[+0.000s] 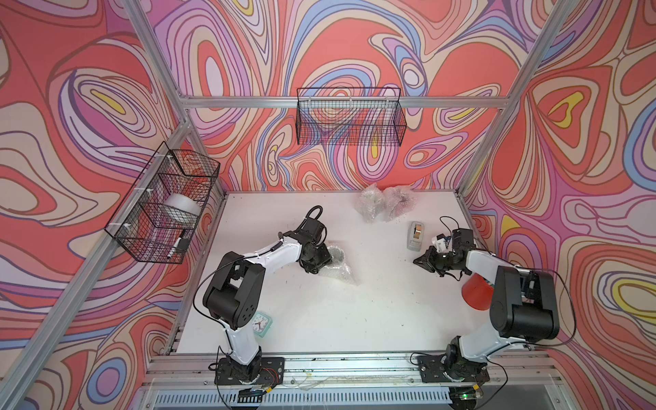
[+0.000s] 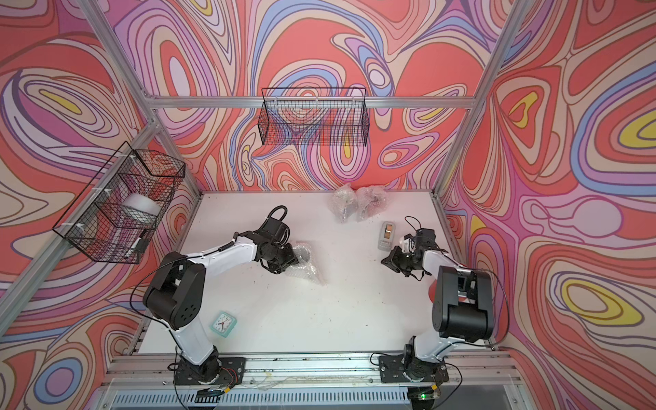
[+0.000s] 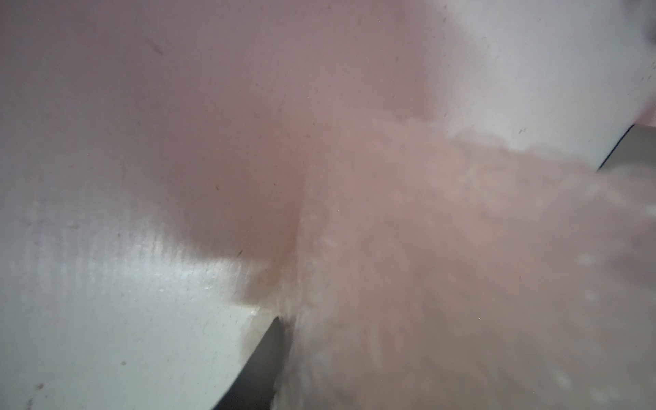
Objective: Wrap mugs in bubble wrap
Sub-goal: Tear off the tape using the Tape Cutter.
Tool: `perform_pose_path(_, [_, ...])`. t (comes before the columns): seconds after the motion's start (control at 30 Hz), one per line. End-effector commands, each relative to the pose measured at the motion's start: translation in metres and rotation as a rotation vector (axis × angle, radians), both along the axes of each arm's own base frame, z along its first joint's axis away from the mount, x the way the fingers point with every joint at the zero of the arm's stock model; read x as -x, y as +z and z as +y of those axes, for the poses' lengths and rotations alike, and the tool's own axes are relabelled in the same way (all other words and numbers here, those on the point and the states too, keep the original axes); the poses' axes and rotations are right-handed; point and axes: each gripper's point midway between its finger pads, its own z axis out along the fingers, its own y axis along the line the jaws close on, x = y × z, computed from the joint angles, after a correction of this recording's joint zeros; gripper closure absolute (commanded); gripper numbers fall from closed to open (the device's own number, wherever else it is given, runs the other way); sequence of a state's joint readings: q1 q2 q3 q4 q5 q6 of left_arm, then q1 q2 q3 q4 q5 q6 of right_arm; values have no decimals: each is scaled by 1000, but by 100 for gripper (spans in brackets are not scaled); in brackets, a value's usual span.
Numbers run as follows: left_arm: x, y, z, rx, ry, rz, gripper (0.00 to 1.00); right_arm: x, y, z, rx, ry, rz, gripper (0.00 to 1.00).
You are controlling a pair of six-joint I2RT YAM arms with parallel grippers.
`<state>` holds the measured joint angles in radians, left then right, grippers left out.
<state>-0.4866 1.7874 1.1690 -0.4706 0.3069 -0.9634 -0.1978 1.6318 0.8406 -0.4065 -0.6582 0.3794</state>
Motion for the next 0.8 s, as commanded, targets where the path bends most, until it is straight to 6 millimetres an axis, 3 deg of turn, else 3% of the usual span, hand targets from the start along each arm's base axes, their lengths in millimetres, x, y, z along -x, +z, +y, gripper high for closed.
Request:
perform_pose_path(0.0, [17, -14, -2, -12, 5, 83, 58, 9, -22, -5, 86, 34, 81, 100])
perform_pose_path(0.3, [16, -11, -5, -4, 24, 78, 61, 21, -45, -24, 245, 33, 200, 100])
perform_pose_path(0.57, [16, -13, -6, -3, 32, 86, 61, 26, -53, -28, 277, 39, 248, 100])
perform_pose_path(0.67, [16, -12, -10, 7, 31, 88, 61, 25, -46, -28, 292, 41, 230, 100])
perform_pose_path(0.77, [15, -9, -12, 11, 25, 84, 61, 11, -9, -16, 285, 46, 97, 100])
